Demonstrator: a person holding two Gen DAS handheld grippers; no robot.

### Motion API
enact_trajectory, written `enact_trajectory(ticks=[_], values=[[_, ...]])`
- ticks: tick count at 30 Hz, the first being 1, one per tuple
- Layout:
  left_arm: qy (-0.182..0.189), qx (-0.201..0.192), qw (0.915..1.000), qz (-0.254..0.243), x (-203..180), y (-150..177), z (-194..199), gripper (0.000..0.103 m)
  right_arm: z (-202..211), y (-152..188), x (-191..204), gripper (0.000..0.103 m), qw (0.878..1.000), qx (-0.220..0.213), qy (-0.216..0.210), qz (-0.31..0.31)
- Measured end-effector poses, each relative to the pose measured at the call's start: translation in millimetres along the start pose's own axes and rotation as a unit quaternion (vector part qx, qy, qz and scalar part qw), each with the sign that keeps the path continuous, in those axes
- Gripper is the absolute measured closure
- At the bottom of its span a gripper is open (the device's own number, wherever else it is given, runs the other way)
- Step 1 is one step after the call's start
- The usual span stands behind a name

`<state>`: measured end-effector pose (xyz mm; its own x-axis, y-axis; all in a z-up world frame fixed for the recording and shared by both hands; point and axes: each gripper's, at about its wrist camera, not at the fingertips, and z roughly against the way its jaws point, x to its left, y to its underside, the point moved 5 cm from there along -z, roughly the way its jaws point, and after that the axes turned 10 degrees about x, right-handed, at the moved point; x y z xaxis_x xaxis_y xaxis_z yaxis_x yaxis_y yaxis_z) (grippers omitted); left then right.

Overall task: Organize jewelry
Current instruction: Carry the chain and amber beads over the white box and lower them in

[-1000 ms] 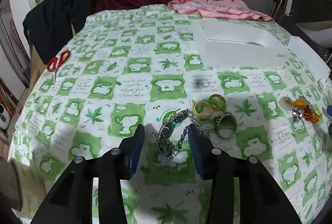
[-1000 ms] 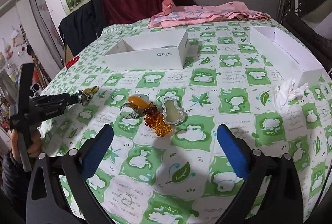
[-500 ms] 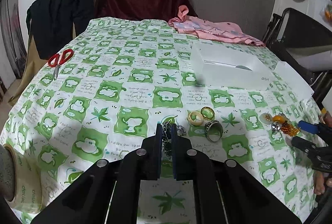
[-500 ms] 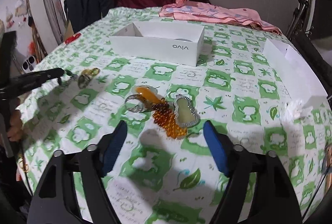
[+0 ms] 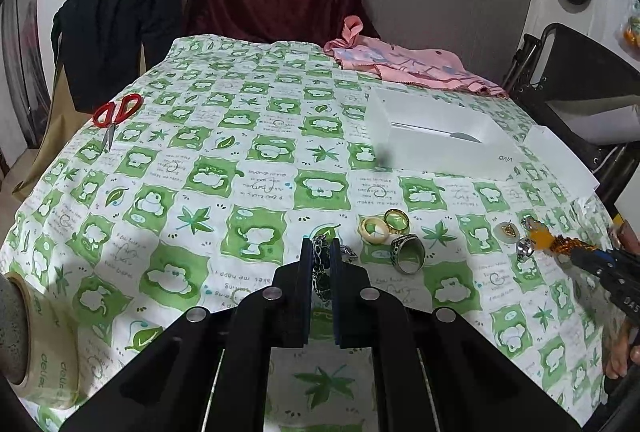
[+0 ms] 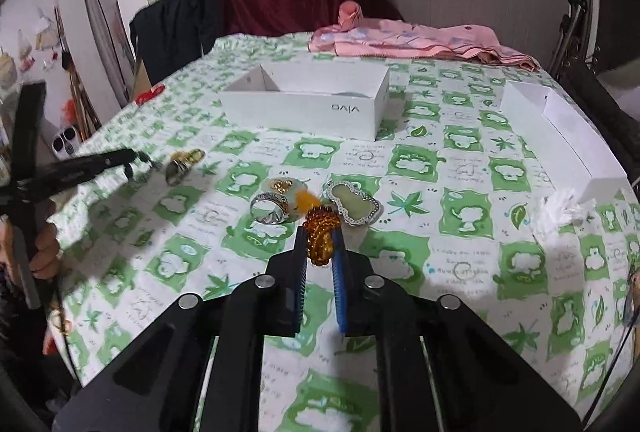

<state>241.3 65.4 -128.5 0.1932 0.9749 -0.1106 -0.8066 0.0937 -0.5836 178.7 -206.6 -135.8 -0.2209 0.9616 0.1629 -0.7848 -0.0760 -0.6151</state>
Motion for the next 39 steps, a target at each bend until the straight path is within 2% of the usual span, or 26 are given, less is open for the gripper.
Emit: enact_trajectory(ticks=[6, 15, 24, 33, 39], values=[[0.002, -0.005, 1.0, 0.004, -2, -4, 11, 0.095, 26, -12, -13, 0.093, 0.999, -0.027, -0.024, -0.026], [-0.003, -0.032, 0.9993, -0.018, -17, -39, 37, 0.095, 46, -29, -18, 0.093, 0.998, -0.053, -0.028, -0.032], [0.006, -0.046, 0.9978, -0.048, -54, -85, 36, 0.095, 51, -79, -12, 0.093, 0.996, -0.077, -0.042, -0.019], [0.024, -0.06, 0.9945, -0.082, -104, -147, 22, 0.095, 22, -146, -11, 0.093, 0.995, -0.083, -0.053, -0.021], [0.04, -0.03, 0.9956, -0.079, -116, -162, -23, 0.095, -31, -168, -16, 0.093, 0.997, -0.048, -0.053, -0.029]])
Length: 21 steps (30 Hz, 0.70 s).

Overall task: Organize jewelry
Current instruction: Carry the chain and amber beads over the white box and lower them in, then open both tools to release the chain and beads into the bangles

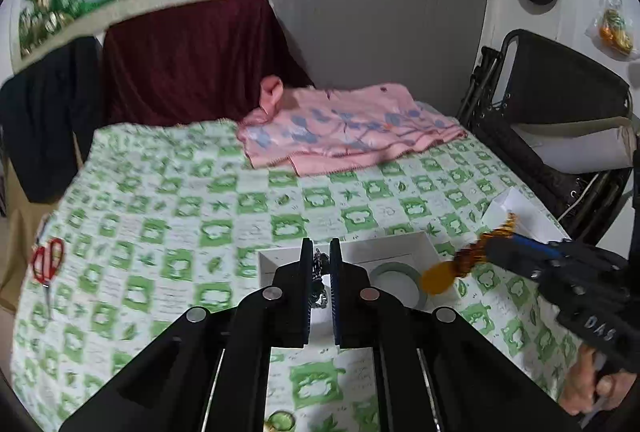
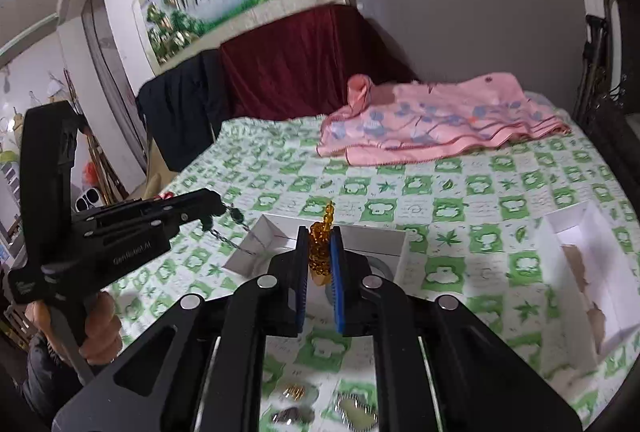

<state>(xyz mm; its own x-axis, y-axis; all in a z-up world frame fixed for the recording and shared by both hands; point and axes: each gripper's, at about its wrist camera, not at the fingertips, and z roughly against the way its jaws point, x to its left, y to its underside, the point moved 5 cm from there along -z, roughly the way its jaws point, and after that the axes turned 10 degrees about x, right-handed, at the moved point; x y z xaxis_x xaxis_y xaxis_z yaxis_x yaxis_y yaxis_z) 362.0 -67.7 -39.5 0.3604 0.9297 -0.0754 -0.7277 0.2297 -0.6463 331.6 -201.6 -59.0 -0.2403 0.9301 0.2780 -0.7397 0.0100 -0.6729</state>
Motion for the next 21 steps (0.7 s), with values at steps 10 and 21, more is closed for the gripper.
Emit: enact_trajectory(ticks=[10, 21], values=[[0.0, 0.063, 0.9978, 0.022, 21, 23, -67, 0.073, -67, 18, -31, 0.072, 0.998, 0.047, 0.007, -0.033], [-0.016, 0.03, 0.9985, 0.042, 34, 23, -51, 0.034, -37, 14, -34, 0.046, 0.999, -0.011, 0.013, -0.038]])
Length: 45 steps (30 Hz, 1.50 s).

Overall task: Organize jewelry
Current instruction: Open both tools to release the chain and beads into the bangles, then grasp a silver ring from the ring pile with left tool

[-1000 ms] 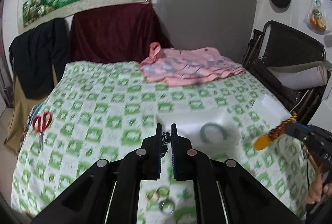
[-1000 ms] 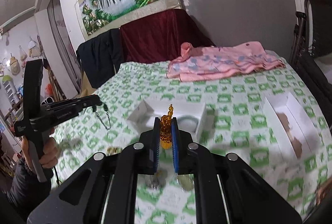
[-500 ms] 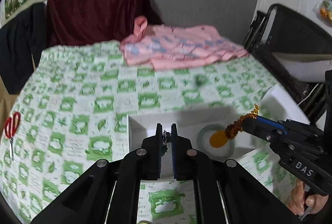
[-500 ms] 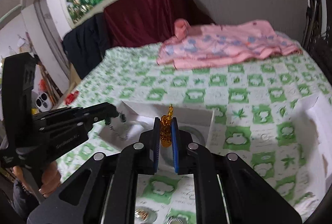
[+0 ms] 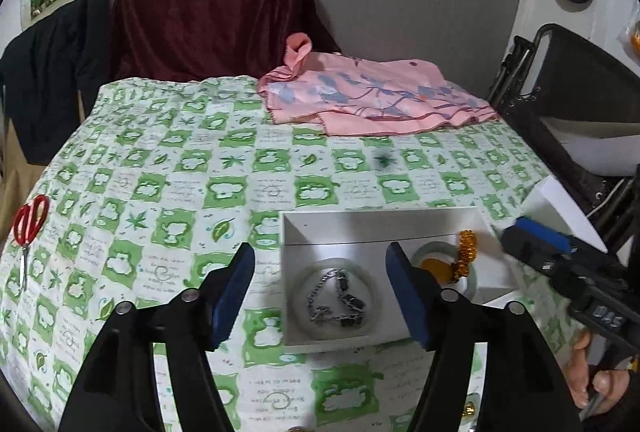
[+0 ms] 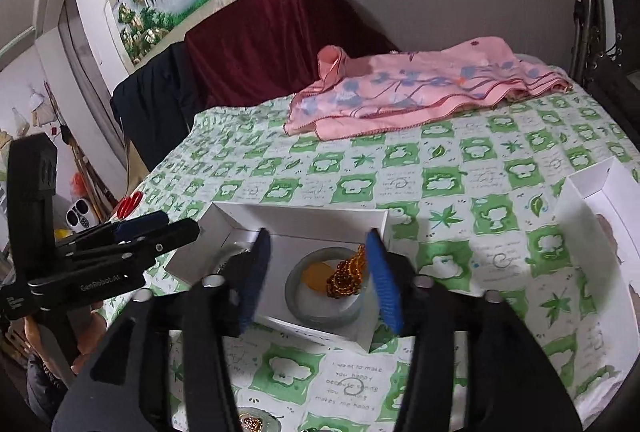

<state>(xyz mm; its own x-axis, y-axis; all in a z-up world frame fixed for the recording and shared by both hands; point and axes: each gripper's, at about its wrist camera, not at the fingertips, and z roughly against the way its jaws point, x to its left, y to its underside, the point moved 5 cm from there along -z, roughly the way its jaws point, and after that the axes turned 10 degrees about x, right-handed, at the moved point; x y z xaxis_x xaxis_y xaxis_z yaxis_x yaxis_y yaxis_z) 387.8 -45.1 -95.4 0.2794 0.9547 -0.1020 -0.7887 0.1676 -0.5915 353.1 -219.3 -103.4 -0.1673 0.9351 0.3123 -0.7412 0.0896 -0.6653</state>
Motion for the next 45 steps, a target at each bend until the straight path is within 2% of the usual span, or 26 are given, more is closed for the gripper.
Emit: enact_trajectory(ticks=[4, 8, 14, 22, 27, 36, 45], values=[[-0.012, 0.001, 0.9999, 0.004, 5, 3, -1, 0.029, 6, 0, -6, 0.035, 1.0, -0.014, 0.01, -0.008], [-0.026, -0.004, 0.9996, 0.011, 13, 6, 1, 0.023, 9, 2, -13, 0.028, 0.999, -0.021, 0.014, -0.022], [-0.041, -0.012, 0.9988, 0.022, 25, 11, 8, 0.021, 15, 5, -20, 0.023, 0.999, -0.031, 0.021, -0.033], [-0.07, -0.017, 0.9968, 0.035, 41, 33, 22, 0.019, 30, 19, -24, 0.007, 0.996, -0.056, 0.053, -0.042], [-0.07, -0.013, 0.9964, 0.047, 48, 53, 32, 0.017, 42, 33, -26, 0.007, 0.995, -0.07, 0.057, -0.044], [-0.081, 0.001, 0.9961, 0.035, 41, 91, 42, 0.017, 58, 71, -24, 0.007, 0.996, -0.054, 0.017, -0.071], [-0.067, 0.012, 0.997, 0.035, 37, 124, 51, 0.017, 66, 110, 4, 0.007, 0.999, -0.02, 0.001, -0.034]])
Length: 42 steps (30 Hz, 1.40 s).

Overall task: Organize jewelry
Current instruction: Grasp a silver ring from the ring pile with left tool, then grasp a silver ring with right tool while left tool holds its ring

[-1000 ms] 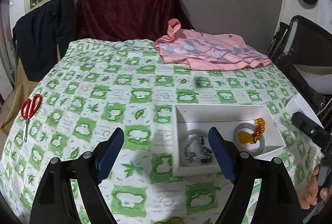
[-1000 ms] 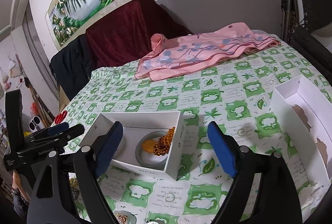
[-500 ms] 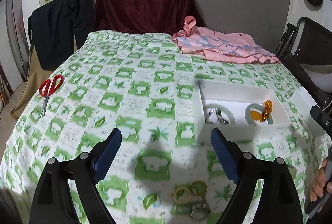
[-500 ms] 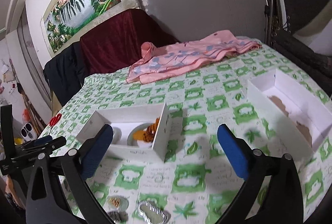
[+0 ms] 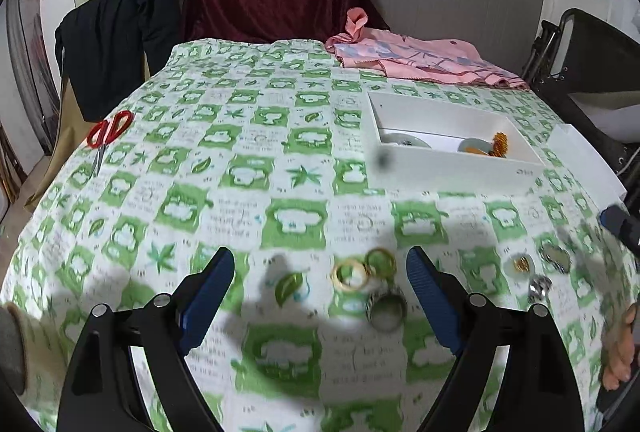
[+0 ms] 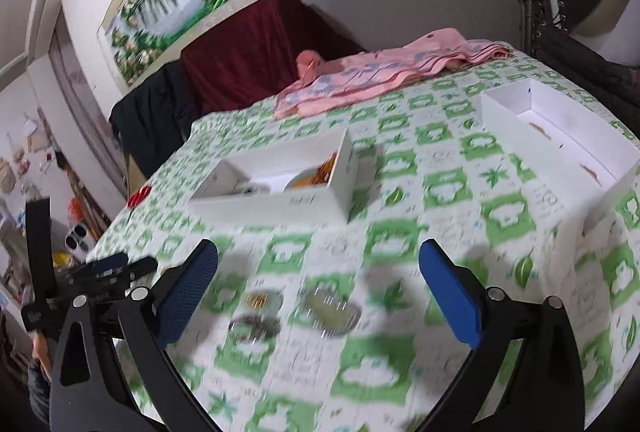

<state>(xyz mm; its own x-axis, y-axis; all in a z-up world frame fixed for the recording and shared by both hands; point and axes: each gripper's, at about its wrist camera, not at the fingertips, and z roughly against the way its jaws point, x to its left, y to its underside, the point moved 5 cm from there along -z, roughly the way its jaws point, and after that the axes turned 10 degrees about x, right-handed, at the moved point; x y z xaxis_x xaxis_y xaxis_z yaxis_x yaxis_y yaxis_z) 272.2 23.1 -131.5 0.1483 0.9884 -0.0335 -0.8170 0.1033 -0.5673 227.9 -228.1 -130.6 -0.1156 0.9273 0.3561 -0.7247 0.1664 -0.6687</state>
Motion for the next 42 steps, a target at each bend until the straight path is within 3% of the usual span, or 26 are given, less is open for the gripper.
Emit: enact_trajectory(ticks=[5, 10, 19, 21, 22, 27, 32, 33, 38, 42], values=[[0.015, 0.003, 0.9996, -0.025, -12, 13, 5, 0.017, 3, 16, 13, 0.007, 1.0, 0.012, 0.003, 0.024], [0.005, 0.003, 0.9979, -0.065, -29, 20, 4, 0.02, 3, 18, 14, 0.007, 1.0, 0.015, 0.0, 0.022], [0.009, 0.036, 0.9962, -0.079, -32, 22, -13, 0.055, 1, 18, 17, 0.007, 0.999, 0.022, -0.005, 0.03], [0.009, 0.045, 0.9954, -0.084, -34, 23, -17, 0.074, 1, 18, 17, 0.007, 0.999, 0.022, -0.006, 0.031], [0.009, 0.048, 0.9951, -0.086, -34, 23, -19, 0.079, 1, 18, 18, 0.007, 0.999, 0.022, -0.005, 0.033], [0.012, 0.036, 0.9968, -0.07, -27, 21, -13, 0.078, 0, 19, 23, 0.007, 0.999, 0.024, -0.004, 0.046], [0.016, 0.02, 0.9994, -0.023, -3, 13, -4, 0.078, -7, 26, 38, 0.011, 0.996, 0.051, -0.01, 0.079], [0.016, 0.018, 0.9996, -0.013, 2, 12, -3, 0.078, -10, 30, 44, 0.018, 0.994, 0.062, -0.013, 0.092], [0.018, 0.018, 0.9993, 0.026, 22, 10, 0, 0.078, -24, 37, 60, 0.032, 0.987, 0.097, 0.005, 0.127], [0.013, 0.016, 0.9994, 0.027, 23, 9, 1, 0.078, -40, 41, 63, 0.047, 0.983, 0.13, 0.018, 0.131]])
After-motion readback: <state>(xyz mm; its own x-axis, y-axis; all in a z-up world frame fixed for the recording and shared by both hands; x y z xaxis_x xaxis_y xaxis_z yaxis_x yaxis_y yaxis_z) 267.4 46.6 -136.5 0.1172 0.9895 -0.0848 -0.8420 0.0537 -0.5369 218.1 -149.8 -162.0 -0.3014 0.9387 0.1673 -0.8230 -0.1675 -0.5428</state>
